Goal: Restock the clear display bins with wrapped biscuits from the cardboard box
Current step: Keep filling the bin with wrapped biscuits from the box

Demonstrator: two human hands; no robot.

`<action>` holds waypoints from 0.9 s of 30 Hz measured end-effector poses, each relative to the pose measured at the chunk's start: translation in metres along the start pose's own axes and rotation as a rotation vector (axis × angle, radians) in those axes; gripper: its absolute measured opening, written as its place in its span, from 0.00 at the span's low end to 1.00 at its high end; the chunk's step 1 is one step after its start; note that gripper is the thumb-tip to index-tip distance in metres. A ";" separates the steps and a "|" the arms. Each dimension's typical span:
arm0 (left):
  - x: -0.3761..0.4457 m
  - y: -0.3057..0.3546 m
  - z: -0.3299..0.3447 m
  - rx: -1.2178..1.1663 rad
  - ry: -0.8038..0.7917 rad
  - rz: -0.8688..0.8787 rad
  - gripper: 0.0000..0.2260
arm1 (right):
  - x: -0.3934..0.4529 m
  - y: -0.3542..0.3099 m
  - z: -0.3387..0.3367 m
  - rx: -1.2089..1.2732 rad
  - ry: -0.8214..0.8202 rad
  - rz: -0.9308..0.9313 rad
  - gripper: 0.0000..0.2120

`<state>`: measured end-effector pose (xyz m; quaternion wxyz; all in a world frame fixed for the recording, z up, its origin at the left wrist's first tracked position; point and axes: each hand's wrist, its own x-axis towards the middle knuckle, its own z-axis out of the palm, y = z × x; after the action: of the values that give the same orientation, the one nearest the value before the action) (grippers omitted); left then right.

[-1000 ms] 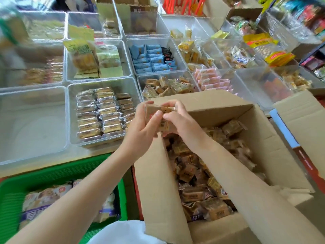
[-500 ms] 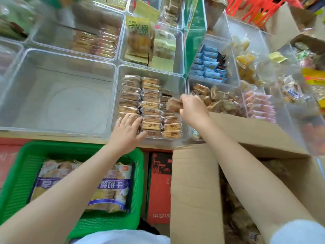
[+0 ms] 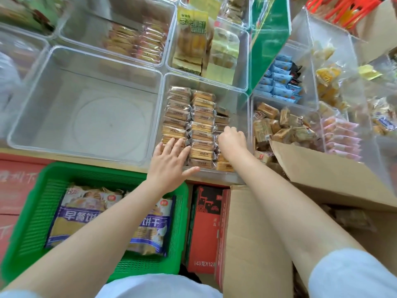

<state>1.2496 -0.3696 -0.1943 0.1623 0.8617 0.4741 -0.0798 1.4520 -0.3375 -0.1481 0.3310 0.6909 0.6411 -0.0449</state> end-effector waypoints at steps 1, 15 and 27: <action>0.000 0.000 0.000 0.000 -0.001 0.001 0.40 | -0.001 -0.004 0.000 0.009 -0.045 0.015 0.18; -0.037 0.086 -0.047 -0.651 0.130 0.000 0.31 | -0.181 0.093 -0.030 1.900 0.297 -0.058 0.15; -0.078 0.223 -0.029 -1.227 -0.288 0.028 0.51 | -0.238 0.160 0.135 1.864 0.142 0.690 0.12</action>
<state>1.3949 -0.5321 -0.0986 0.6903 0.5983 0.3958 0.0937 1.6062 -0.6045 -0.0731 -0.3880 0.8245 0.1319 -0.3903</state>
